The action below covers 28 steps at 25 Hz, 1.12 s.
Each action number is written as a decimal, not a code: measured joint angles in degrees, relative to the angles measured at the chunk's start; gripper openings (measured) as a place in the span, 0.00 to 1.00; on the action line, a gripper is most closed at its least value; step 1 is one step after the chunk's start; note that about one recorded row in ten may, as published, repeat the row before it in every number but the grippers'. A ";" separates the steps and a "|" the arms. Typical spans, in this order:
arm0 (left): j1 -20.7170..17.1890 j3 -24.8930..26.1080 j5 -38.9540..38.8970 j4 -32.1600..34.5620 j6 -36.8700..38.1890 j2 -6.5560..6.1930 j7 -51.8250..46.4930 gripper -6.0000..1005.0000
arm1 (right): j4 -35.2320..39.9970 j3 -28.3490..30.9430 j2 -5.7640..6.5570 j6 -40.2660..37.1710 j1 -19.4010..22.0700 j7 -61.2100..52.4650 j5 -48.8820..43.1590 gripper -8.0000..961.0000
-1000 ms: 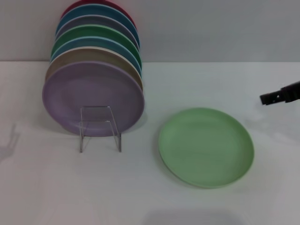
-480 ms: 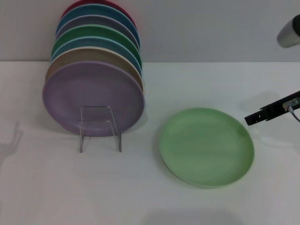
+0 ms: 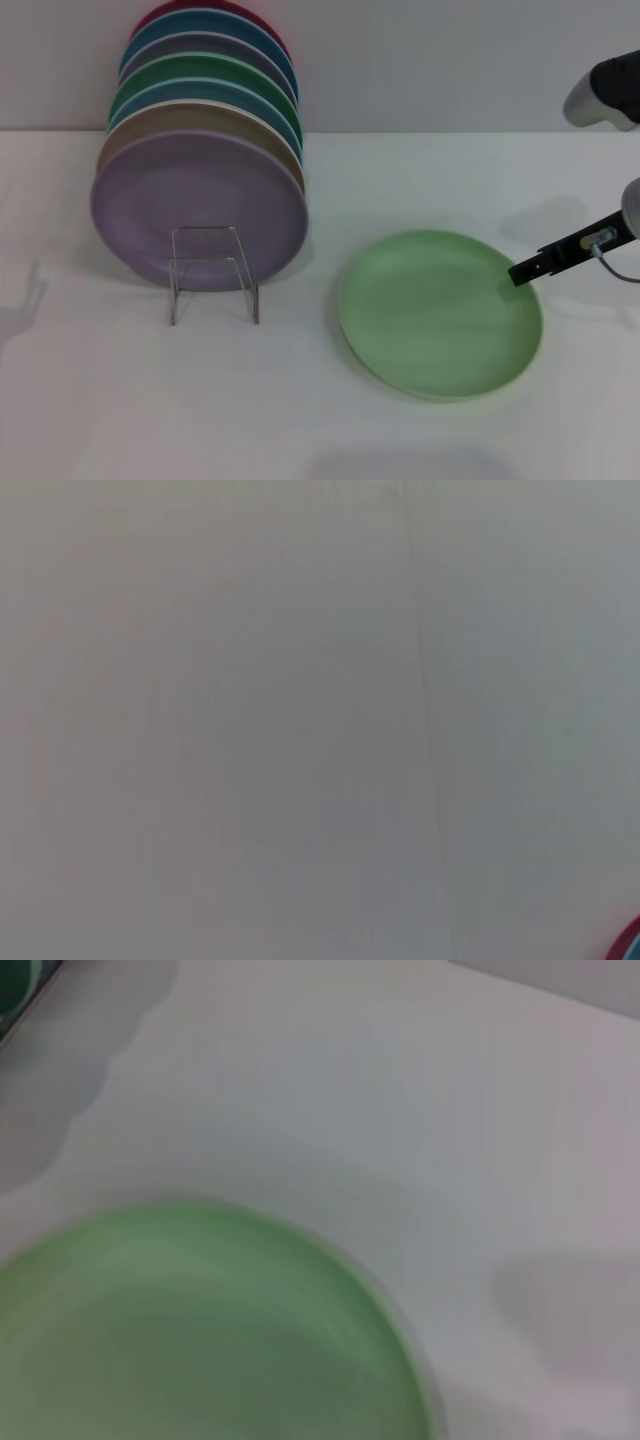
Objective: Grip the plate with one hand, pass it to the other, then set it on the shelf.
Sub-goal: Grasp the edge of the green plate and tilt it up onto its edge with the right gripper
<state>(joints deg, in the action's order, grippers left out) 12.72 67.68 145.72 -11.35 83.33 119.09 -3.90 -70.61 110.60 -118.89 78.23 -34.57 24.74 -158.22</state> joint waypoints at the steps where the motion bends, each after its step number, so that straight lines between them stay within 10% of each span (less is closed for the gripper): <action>1: -0.06 0.00 0.01 -0.06 -0.01 0.00 -0.06 0.76 | 0.63 -0.13 -0.02 -0.40 -0.13 0.03 0.09 0.80; 17: -0.42 -0.71 0.00 -0.42 0.01 0.00 -0.13 0.75 | 5.96 -2.17 -0.03 -3.92 -1.02 -0.07 0.26 0.78; 28: 0.03 -0.80 0.00 -0.01 0.00 0.00 -0.18 0.75 | 9.91 -1.54 0.06 -7.02 -1.32 0.30 1.61 0.42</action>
<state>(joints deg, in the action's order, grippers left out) 12.76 66.88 145.72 -11.36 83.32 119.09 -4.08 -60.70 109.06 -118.83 71.20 -35.90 25.05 -156.61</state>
